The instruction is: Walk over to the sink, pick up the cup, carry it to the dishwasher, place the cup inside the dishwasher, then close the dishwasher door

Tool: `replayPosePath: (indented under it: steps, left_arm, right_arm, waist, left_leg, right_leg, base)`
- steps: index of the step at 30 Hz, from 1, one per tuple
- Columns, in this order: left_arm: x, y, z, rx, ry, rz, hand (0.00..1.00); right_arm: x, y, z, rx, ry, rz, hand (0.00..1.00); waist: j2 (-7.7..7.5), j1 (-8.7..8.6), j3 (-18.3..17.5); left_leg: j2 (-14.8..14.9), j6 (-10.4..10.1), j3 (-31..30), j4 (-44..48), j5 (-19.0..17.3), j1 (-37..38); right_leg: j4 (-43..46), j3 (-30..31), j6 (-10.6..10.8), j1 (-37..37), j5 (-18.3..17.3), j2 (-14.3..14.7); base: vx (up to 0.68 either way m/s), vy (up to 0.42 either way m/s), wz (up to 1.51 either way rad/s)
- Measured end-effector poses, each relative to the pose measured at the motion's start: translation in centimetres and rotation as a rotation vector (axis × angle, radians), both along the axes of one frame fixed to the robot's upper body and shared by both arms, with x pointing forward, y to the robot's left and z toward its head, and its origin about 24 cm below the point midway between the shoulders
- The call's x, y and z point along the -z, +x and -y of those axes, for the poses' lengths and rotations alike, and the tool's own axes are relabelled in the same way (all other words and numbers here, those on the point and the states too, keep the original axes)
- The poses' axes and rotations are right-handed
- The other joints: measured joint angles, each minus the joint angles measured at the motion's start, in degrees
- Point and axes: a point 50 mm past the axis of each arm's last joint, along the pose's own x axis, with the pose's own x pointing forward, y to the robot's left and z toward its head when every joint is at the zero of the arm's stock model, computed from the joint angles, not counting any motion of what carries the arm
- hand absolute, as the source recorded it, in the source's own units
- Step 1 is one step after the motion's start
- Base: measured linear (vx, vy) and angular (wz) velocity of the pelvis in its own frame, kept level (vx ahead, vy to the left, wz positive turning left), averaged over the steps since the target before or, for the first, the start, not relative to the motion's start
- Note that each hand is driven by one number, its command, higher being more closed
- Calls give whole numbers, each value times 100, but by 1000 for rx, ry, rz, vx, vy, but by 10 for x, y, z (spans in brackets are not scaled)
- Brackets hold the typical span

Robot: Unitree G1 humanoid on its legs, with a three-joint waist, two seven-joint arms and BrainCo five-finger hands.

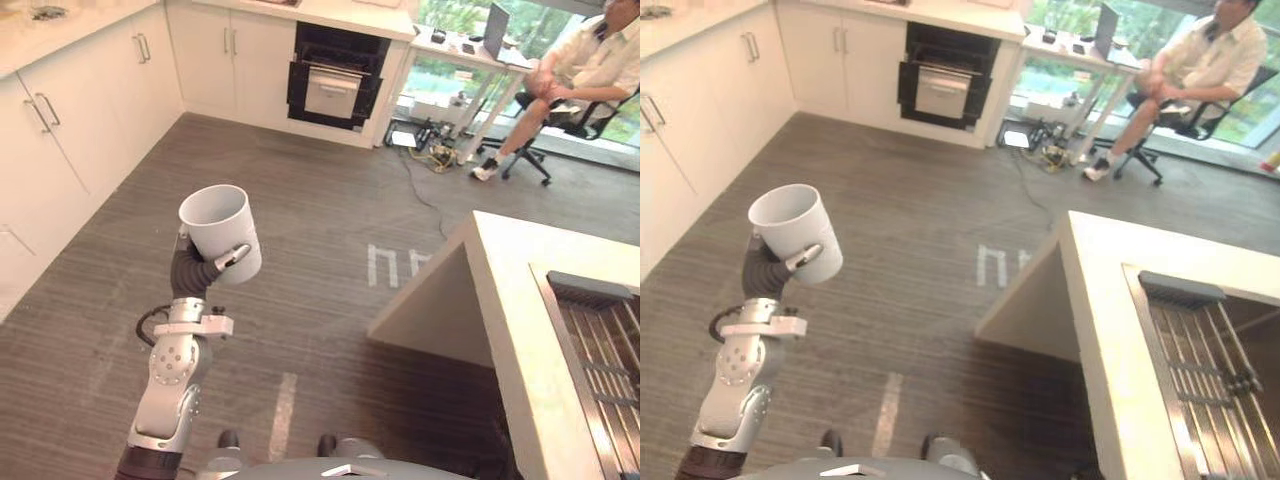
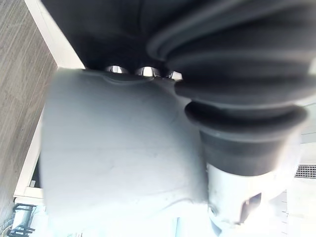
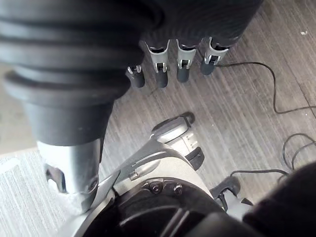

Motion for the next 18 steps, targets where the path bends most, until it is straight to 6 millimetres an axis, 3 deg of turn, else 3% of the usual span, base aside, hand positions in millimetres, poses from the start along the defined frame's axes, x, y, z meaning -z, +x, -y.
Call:
replayPosePath:
  steps: [1, 3, 6, 9, 13, 15, 18]
  left_arm:
    - [-2, 1, 2, -4, -14, 6, 100]
    - [-5, 4, 4, -3, -17, 22, 100]
    - [-7, 9, 5, 6, -16, 30, 100]
    - [-7, 10, 9, 37, -19, 35, 100]
    - [-4, 10, 9, 56, -8, 23, 100]
    - [3, 11, 9, 65, -2, -3, 100]
    - [6, 11, 10, 95, 8, -12, 100]
  right_arm:
    - [-1, 4, 5, -21, -10, 11, 0]
    - [-3, 6, 11, -28, -24, 16, 0]
    - [-3, 2, 13, -23, -20, -7, 0]
    - [-3, 3, 15, -20, -19, -15, 0]
    - [-4, 18, 16, -27, -11, 12, 0]
    - [-5, 19, 18, 1, -4, 19, 0]
    - [-6, 23, 19, 26, -2, 33, 0]
  waist:
    - [98, -69, -66]
    - [263, -76, -89]
    - [357, -156, -72]
    - [375, -33, -149]
    - [386, 162, -131]
    - [417, 150, -114]
    - [563, 65, -140]
  left_leg:
    - [141, -79, -59, 347, -161, -265]
    - [323, -7, -110, 1233, -537, -740]
    - [528, 28, 83, 2293, -650, -1211]
    - [546, -54, 61, 2006, -529, -956]
    - [494, -167, -135, 1831, -337, -900]
    - [502, -173, -81, 1881, -353, -785]
    - [486, -184, 59, 1098, -336, -280]
  right_leg:
    - [-68, -154, -21, 14, 13, 75]
    - [-221, -337, -179, 52, 166, 193]
    - [-313, -622, -320, 429, 275, 317]
    - [-289, -549, -448, 646, 212, 395]
    - [-591, -241, -452, 774, 209, 424]
    - [-616, -207, -446, 899, 227, 402]
    - [-621, -53, -431, 897, 236, 436]
  base:
    - [163, -177, 43]
    - [163, -156, 32]
    - [241, -185, 65]
    - [153, -85, 42]
    - [79, -43, 11]
    - [20, -31, -19]
    - [-14, 17, -29]
